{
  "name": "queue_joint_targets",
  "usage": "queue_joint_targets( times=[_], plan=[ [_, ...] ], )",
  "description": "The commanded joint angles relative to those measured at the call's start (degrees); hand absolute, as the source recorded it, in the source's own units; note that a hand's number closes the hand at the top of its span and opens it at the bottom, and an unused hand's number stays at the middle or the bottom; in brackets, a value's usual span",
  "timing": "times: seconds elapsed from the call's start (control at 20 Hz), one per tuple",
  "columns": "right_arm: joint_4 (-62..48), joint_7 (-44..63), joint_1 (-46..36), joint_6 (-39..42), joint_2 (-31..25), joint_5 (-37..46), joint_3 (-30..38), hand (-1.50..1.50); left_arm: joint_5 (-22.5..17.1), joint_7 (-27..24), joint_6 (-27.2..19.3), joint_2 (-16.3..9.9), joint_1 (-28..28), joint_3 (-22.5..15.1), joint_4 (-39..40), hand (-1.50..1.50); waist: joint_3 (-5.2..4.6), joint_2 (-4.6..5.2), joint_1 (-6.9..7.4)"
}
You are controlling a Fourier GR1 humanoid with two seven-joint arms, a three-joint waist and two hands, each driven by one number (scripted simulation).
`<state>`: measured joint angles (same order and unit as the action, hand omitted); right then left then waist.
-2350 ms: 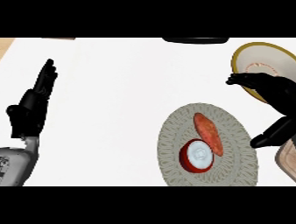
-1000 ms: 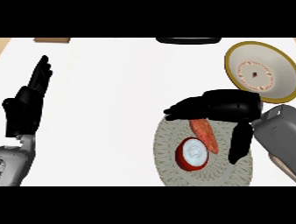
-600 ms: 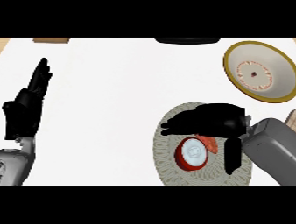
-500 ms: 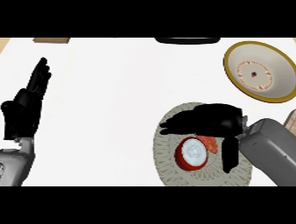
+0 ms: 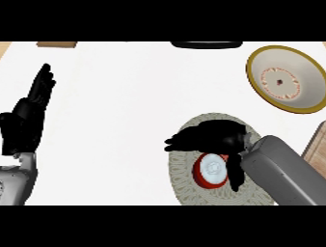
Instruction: Pick the can from the placemat and place it in the bowl
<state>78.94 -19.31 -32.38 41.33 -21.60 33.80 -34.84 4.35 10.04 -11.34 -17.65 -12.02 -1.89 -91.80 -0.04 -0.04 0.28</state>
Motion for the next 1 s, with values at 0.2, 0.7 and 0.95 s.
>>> queue_joint_targets(
  times=[0.2,0.7,0.95],
  plan=[
    [-4.29,-11.67,1.81,-5.44,-0.63,9.13,-4.46,1.5,2.61,2.19,-0.47,1.74,-1.91,0.36,-0.68,0.0,0.08,0.11,0.08],
    [-6.08,-13.92,2.91,-8.49,5.06,11.29,-0.78,1.5,3.44,2.63,1.46,2.46,-1.96,1.77,-1.08,0.0,0.06,0.07,-0.03],
    [-11.63,6.54,1.27,-11.12,15.02,9.45,7.91,1.5,2.77,0.52,2.18,2.35,-1.34,2.45,0.59,0.0,0.0,0.28,0.33]
  ],
)
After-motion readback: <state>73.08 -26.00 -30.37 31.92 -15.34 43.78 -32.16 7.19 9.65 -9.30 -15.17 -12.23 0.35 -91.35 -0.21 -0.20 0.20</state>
